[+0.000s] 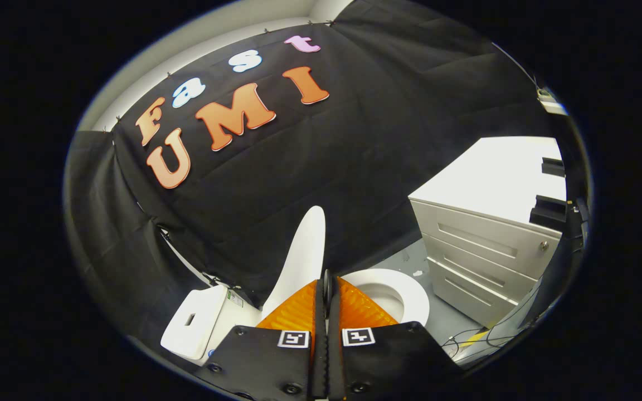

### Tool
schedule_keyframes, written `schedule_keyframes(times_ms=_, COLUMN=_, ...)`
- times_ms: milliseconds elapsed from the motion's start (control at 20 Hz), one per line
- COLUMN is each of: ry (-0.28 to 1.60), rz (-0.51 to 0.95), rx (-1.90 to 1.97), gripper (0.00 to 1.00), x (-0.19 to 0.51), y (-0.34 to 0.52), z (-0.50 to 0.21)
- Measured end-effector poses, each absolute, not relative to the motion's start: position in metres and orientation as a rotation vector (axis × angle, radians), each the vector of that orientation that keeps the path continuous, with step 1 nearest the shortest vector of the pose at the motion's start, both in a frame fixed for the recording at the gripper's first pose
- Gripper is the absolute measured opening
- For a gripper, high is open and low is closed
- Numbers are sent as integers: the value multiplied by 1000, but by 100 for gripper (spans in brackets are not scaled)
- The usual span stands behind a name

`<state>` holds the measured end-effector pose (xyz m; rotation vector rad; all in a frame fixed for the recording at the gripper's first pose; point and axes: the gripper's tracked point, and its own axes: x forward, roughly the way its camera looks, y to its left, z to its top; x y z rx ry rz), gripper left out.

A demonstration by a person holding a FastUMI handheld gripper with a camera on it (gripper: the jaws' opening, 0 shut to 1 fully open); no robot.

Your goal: Open the toilet lid.

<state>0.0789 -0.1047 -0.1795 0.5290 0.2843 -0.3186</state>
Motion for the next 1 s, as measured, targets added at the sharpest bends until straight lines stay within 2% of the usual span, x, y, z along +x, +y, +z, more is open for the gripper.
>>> schedule_keyframes(times_ms=400, ry=271, rz=-301, rx=408, gripper=8, x=90, y=-66, z=-143)
schedule_keyframes(times_ms=1000, ry=260, rz=-251, rx=157, gripper=8, x=113, y=36, z=-84)
